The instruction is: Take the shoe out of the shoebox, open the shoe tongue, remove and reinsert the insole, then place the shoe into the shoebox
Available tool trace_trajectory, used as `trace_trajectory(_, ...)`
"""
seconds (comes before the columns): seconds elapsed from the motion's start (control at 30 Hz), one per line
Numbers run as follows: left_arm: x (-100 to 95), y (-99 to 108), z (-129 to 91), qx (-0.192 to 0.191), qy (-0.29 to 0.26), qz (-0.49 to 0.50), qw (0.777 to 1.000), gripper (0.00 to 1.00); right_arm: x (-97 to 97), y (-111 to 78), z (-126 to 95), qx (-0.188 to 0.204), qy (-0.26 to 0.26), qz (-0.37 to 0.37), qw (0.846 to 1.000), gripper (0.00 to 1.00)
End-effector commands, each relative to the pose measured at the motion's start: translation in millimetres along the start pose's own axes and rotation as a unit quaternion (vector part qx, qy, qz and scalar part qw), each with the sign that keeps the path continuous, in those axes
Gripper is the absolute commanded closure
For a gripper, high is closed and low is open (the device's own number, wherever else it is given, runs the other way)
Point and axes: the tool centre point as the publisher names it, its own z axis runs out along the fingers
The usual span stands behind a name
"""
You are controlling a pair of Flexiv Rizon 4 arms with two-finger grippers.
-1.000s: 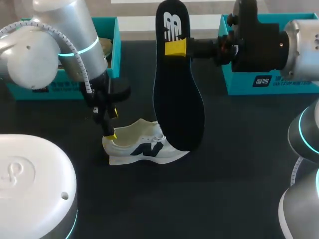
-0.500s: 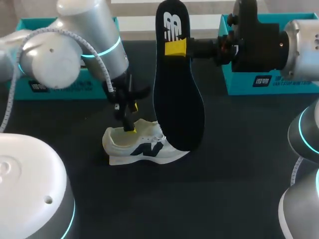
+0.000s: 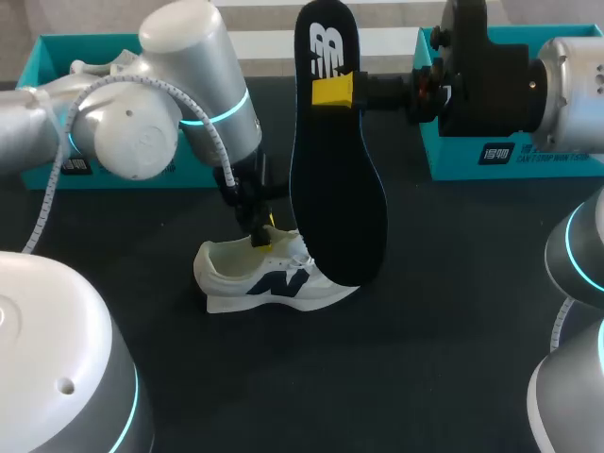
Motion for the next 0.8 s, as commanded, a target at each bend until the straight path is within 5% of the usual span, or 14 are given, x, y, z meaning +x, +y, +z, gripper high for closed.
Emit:
trace_trajectory(0.03,-3.3,-4,13,-0.001,0.005,-0.001,1.0,0.48,0.2,1.4,6,0.0,-0.002,0.001,1.0,1.0)
trace_trajectory(0.4,-2.7,-4,29,-0.014,0.02,-0.013,1.0,0.64,0.2,1.4,6,0.0,-0.002,0.001,1.0,1.0)
trace_trajectory(0.53,-0.4,0,31,-0.037,0.038,-0.012,0.999,0.85,0.2,1.4,6,0.0,-0.002,0.001,1.0,1.0)
trace_trajectory(0.57,0.1,0,31,-0.038,0.041,-0.01,0.998,1.0,0.2,1.4,6,0.0,-0.002,0.001,1.0,1.0)
trace_trajectory(0.8,8.3,1,28,-0.059,0.079,0.033,0.995,1.0,0.2,1.4,6,0.0,-0.002,0.001,1.0,1.0)
